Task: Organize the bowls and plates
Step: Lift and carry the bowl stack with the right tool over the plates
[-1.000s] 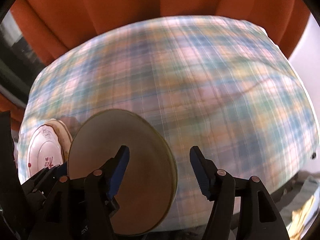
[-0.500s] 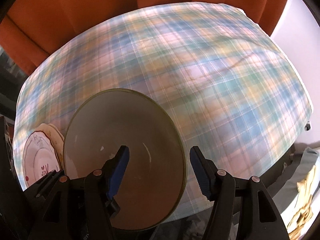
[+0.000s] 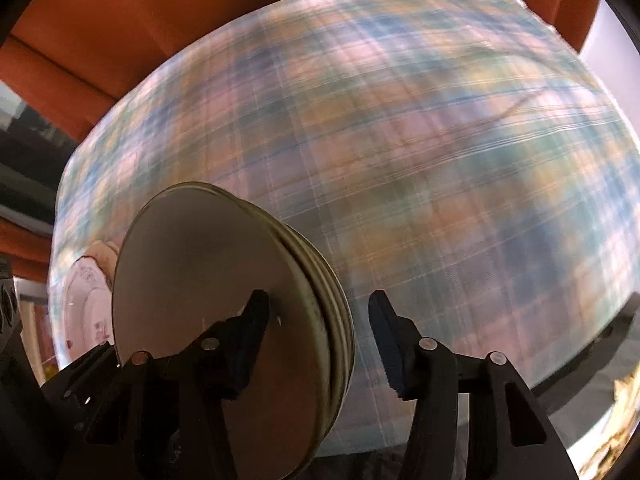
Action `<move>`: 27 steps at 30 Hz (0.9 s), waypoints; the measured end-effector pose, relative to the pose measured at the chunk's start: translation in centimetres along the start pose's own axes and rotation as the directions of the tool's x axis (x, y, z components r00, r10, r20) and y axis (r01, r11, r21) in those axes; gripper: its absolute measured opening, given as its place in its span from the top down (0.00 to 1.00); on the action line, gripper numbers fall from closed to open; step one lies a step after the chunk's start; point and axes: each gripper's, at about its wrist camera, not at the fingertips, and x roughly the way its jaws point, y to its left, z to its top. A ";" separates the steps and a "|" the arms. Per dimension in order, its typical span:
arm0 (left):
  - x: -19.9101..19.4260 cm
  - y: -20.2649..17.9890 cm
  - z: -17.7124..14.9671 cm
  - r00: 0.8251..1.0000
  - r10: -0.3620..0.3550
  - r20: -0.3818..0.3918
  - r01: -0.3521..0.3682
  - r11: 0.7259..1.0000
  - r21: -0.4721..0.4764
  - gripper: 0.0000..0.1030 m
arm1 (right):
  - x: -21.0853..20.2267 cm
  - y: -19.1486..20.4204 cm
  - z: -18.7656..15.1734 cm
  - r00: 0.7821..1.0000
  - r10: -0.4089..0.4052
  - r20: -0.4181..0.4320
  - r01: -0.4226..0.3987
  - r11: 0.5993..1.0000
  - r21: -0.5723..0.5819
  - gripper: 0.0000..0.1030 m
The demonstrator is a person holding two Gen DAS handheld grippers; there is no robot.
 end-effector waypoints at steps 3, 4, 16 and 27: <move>0.1 -0.3 0.0 1.000 0.022 0.004 -0.022 0.999 -0.030 0.54 | 0.3 -0.4 0.3 0.998 0.056 -0.013 -0.057 0.998 -0.018 0.50; 0.1 -0.3 0.0 1.000 0.027 0.006 -0.027 0.999 -0.039 0.54 | 0.4 -0.4 0.4 0.997 0.080 -0.019 -0.081 0.996 -0.025 0.54; -0.2 -2.0 -0.2 0.993 0.118 0.022 -0.116 0.989 -0.096 0.57 | 1.1 -0.9 1.4 0.979 0.189 -0.080 -0.196 0.976 -0.095 0.58; -1.7 -3.4 -0.4 0.990 0.130 0.047 -0.121 0.979 -0.161 0.57 | -0.7 -1.6 1.9 0.977 0.201 -0.076 -0.211 0.963 -0.167 0.58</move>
